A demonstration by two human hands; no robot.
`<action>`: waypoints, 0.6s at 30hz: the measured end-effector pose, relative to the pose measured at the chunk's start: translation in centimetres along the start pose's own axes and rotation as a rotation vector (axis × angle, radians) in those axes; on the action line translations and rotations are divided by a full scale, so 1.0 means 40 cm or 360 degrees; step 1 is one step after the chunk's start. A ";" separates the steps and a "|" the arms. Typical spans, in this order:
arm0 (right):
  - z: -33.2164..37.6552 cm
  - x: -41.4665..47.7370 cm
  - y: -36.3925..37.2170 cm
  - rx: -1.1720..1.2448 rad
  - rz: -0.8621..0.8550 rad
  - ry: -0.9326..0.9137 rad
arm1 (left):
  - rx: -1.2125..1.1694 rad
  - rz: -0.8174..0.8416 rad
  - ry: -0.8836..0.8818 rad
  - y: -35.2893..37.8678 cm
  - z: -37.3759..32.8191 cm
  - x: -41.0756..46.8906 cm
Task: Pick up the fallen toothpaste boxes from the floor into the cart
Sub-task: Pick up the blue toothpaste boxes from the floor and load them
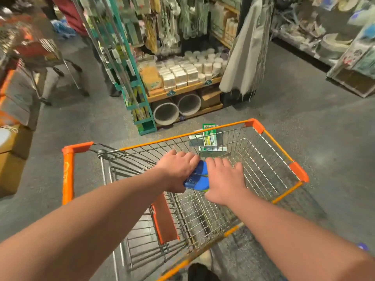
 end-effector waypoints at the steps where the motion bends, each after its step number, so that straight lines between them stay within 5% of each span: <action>1: 0.005 0.037 0.036 0.0038 0.0062 0.0019 | -0.0004 0.0035 0.0004 0.032 0.017 0.042; 10: 0.125 0.303 0.464 0.0363 0.0451 0.0436 | 0.0168 0.0423 0.0282 0.425 0.140 0.386; 18: 0.350 0.390 0.847 0.0436 0.0729 0.0506 | 0.0147 0.0737 0.0506 0.842 0.213 0.487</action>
Point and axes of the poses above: each hand's wrist, its own x-axis towards the middle knuckle, its own y-axis out of the palm, z = x × y, the point moved 1 cm from there along x, towards the middle knuckle, and after that the axes turned 12 degrees about -x, right-handed, at the moved point
